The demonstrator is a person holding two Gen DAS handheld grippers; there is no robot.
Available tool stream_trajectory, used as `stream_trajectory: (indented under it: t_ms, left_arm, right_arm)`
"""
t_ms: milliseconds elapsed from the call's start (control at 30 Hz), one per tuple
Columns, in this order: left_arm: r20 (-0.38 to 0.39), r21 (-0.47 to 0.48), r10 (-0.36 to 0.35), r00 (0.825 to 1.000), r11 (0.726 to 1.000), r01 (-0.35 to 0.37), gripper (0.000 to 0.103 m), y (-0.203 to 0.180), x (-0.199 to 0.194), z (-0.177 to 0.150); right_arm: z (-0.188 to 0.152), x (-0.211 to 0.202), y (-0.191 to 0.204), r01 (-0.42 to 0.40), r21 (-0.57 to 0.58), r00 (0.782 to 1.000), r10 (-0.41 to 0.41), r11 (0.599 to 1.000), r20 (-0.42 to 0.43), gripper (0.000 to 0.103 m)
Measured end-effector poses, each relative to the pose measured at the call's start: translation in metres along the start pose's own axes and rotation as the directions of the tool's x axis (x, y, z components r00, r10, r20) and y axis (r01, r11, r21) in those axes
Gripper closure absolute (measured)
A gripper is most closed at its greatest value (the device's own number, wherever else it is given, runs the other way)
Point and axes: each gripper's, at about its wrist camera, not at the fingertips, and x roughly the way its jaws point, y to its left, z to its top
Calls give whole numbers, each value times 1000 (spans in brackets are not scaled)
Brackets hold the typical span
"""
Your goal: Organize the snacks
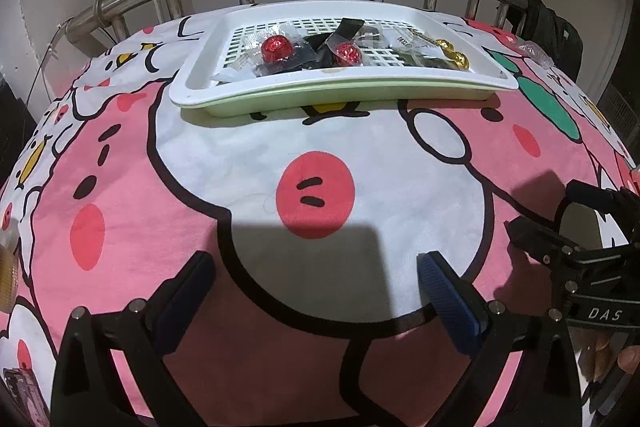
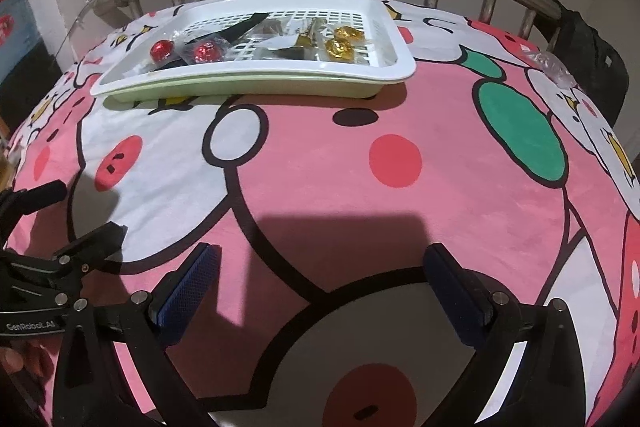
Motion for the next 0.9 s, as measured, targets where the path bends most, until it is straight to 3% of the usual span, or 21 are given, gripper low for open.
stream_trajectory:
  t_ms: [900]
  left_arm:
    - [0, -5, 4, 1000, 1000, -4, 0, 0, -1, -2]
  right_arm:
    - [-2, -1, 1, 2, -2, 1000, -2, 1000, -1, 0]
